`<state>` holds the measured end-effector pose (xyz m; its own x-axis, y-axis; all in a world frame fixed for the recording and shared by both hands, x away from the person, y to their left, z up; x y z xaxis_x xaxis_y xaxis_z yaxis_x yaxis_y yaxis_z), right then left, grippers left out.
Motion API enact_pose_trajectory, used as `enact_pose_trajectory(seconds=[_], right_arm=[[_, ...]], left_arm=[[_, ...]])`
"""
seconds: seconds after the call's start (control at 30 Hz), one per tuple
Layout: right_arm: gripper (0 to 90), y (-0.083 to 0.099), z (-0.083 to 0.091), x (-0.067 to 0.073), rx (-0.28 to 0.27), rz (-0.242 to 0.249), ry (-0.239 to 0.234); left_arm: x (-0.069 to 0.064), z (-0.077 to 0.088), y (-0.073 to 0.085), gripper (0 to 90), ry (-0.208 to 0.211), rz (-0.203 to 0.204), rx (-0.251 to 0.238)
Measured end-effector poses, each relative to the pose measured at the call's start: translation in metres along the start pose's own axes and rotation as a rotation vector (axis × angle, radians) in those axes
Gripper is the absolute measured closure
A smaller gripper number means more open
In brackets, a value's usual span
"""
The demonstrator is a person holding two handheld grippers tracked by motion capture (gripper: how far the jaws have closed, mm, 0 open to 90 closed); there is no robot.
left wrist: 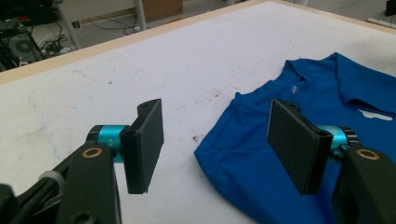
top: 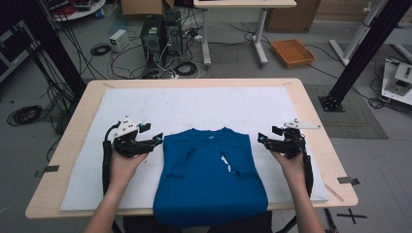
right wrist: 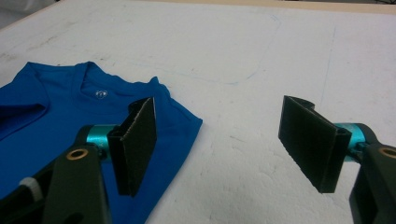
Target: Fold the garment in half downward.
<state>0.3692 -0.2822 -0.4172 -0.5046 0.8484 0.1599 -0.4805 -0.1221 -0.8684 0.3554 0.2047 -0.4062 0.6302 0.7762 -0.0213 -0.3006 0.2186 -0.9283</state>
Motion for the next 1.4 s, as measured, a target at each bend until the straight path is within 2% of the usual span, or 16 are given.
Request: enact_pose_trajectory(seconds=[0.2, 0.33, 0.43, 0.53, 0.6, 0.67, 0.7, 0.9, 0.97, 1.2, 1.4], right_arm=[[28.5, -0.001, -0.006, 0.001, 0.007, -0.003, -0.003], [34.2, -0.006, -0.014, 0.003, 0.008, 0.000, -0.003], [38.9, -0.010, -0.021, 0.005, 0.007, -0.012, -0.015], [42.3, -0.014, -0.031, 0.009, 0.033, -0.012, -0.018], [45.1, -0.017, -0.038, 0.011, 0.046, -0.003, -0.022], [46.6, -0.020, -0.047, 0.014, 0.065, 0.000, -0.019], [48.1, -0.021, -0.049, 0.014, 0.070, 0.006, -0.018], [52.6, -0.026, -0.071, 0.023, 0.132, 0.038, -0.014], [54.8, -0.025, -0.078, 0.026, 0.142, 0.046, -0.014], [60.2, -0.019, -0.097, 0.028, 0.198, 0.054, 0.001], [62.2, -0.020, -0.105, 0.030, 0.217, 0.067, -0.013]], left_arm=[[-0.002, -0.007, -0.001, 36.5, 0.027, 0.010, 0.021], [-0.003, -0.017, -0.006, 37.3, 0.035, 0.014, 0.051], [-0.005, -0.030, -0.007, 39.1, 0.056, 0.031, 0.077], [-0.007, -0.046, -0.008, 39.3, 0.080, 0.043, 0.121], [-0.007, -0.055, -0.009, 40.3, 0.076, 0.049, 0.136], [-0.005, -0.064, -0.008, 41.8, 0.074, 0.061, 0.130], [-0.004, -0.070, -0.009, 42.8, 0.075, 0.076, 0.143], [-0.001, -0.089, -0.009, 43.0, 0.077, 0.086, 0.204], [0.000, -0.093, -0.007, 43.1, 0.078, 0.080, 0.208], [0.006, -0.103, 0.002, 45.0, 0.078, 0.106, 0.248], [0.005, -0.108, 0.005, 45.0, 0.092, 0.095, 0.255]])
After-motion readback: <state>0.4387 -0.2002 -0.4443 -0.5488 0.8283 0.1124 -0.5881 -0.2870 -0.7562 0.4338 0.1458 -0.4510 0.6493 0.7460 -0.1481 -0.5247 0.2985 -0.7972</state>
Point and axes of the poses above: each handheld gripper's, and its own axes: z roughly backward along the jaws, y roughly out of its underside, x roughly to its left, the point moved 1 cm from there along -z, roughly forward along the jaws, and after that the axes turned 1 degree about -x, right-handed, at the moved point
